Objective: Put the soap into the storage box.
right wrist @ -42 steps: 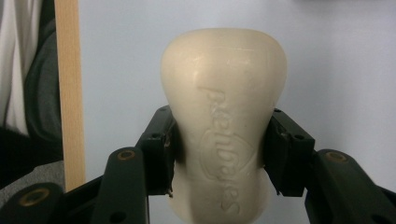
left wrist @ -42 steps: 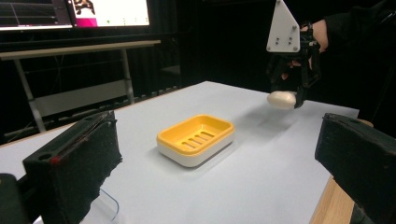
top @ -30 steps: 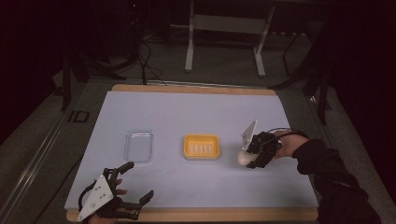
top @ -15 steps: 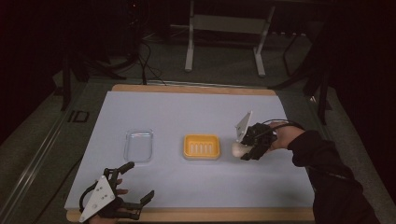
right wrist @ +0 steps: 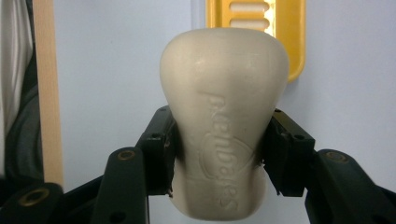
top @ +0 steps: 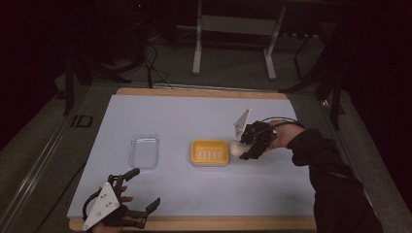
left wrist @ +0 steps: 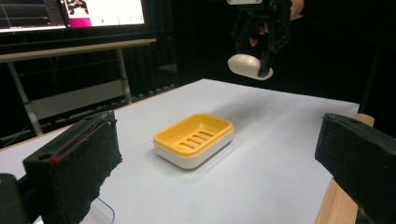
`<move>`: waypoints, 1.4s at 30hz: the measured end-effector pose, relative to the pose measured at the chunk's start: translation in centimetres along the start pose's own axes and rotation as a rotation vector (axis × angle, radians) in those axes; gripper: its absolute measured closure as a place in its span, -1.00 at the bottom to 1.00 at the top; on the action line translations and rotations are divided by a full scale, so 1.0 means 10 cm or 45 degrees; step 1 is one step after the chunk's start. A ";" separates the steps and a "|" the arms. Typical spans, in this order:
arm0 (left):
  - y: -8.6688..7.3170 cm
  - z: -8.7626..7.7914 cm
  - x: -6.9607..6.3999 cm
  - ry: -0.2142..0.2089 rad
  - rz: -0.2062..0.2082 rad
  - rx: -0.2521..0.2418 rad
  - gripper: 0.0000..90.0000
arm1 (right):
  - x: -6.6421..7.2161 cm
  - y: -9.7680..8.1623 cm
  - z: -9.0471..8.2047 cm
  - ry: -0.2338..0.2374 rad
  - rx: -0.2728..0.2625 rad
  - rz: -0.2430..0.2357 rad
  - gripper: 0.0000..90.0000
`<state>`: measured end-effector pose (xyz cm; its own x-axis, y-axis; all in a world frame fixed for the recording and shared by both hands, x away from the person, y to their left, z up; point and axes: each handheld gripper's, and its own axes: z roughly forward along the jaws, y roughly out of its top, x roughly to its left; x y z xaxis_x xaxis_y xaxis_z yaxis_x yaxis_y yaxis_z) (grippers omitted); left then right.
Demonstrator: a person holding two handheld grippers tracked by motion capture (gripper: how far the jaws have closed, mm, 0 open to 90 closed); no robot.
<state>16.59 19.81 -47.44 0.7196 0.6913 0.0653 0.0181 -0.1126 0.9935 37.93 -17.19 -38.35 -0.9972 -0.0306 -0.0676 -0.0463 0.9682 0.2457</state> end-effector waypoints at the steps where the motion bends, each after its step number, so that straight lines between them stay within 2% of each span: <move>1: 0.00 0.00 0.00 -0.001 0.000 0.000 -1.00 | 0.00 0.00 0.00 0.000 0.000 0.000 0.11; 9: 0.00 0.00 0.00 -0.001 -0.002 -0.001 -1.00 | -0.04 0.18 0.01 0.004 -0.080 -0.029 0.11; 15: 0.00 -0.01 0.00 -0.008 -0.004 -0.004 -1.00 | -0.07 0.26 0.05 0.009 -0.098 -0.032 0.11; 18: 0.00 -0.01 0.00 -0.009 -0.004 -0.004 -1.00 | -0.09 0.34 0.09 0.016 -0.123 -0.076 0.11; 26: 0.00 -0.01 0.00 -0.011 -0.002 0.001 -1.00 | -0.13 0.43 0.13 0.011 -0.161 -0.103 0.10; 29: 0.00 -0.01 0.00 -0.012 -0.001 0.001 -1.00 | -0.15 0.47 0.16 0.004 -0.200 -0.167 0.11; 38: 0.00 -0.02 0.00 -0.016 -0.004 -0.008 -1.00 | -0.20 0.53 0.24 0.000 -0.226 -0.171 0.11; 39: 0.00 -0.02 0.00 -0.017 -0.005 -0.007 -1.00 | -0.23 0.55 0.29 -0.002 -0.251 -0.198 0.10; 42: 0.00 -0.02 -0.01 -0.021 -0.002 -0.001 -1.00 | -0.25 0.56 0.31 -0.001 -0.269 -0.207 0.11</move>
<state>16.42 19.89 -47.40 0.7307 0.6799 0.0620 0.0188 -0.1107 0.9937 40.32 -10.91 -39.85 -0.9757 -0.1812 -0.1230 -0.2169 0.8773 0.4282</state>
